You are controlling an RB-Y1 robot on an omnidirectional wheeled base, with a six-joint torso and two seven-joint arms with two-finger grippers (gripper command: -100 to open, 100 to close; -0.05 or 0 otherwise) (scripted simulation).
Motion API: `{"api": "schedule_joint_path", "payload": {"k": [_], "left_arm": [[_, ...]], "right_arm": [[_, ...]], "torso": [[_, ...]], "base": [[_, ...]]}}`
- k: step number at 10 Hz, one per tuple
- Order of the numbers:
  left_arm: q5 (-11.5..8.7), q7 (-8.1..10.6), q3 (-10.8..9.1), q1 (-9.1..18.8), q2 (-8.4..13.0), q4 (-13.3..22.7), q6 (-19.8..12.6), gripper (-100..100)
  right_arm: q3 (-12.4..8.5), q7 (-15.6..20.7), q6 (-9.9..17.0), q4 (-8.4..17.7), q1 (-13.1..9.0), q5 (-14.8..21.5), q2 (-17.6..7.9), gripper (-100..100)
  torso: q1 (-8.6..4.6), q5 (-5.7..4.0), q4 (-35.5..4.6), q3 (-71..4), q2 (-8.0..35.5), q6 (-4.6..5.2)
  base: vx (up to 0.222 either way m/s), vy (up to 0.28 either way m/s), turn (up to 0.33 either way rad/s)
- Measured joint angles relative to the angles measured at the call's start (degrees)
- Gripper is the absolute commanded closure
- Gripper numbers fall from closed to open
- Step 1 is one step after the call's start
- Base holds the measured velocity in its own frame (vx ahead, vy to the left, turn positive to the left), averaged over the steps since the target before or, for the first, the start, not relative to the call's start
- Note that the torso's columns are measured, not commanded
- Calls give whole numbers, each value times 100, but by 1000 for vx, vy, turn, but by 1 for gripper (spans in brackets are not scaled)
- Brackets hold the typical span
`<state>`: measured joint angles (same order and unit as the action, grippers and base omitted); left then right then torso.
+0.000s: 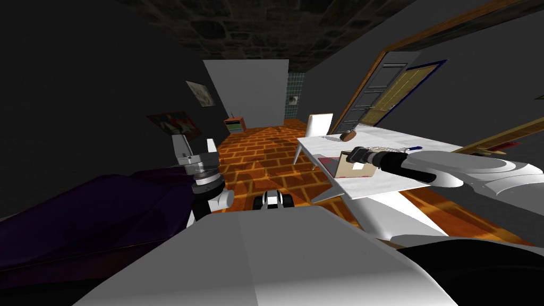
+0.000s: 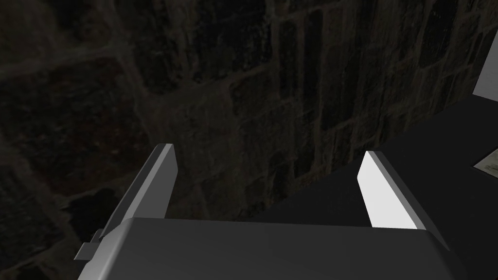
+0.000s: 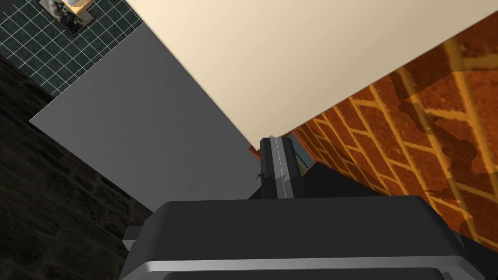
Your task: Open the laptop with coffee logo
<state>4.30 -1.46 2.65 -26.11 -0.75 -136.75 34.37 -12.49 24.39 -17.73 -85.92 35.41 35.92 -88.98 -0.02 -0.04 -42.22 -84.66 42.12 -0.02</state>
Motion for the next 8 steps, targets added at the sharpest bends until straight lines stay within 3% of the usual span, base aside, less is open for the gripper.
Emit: {"api": "schedule_joint_path", "payload": {"k": [2,3,8], "left_arm": [[0,0,0,0,0,0,0,0],[0,0,0,1,0,0,0,0],[0,0,0,2,0,1,-1,0]], "right_arm": [[-7,-133,-97,11,163,-60,-266,100],[-8,-152,-108,12,174,-65,-282,-100],[-21,-394,-234,224,-125,-405,224,-100]], "torso": [[-3,0,-2,1,3,-8],[-5,-2,-5,10,18,-8],[6,5,-5,6,11,2]], "base": [[73,13,-36],[-13,-6,39],[-48,-23,32]]}}
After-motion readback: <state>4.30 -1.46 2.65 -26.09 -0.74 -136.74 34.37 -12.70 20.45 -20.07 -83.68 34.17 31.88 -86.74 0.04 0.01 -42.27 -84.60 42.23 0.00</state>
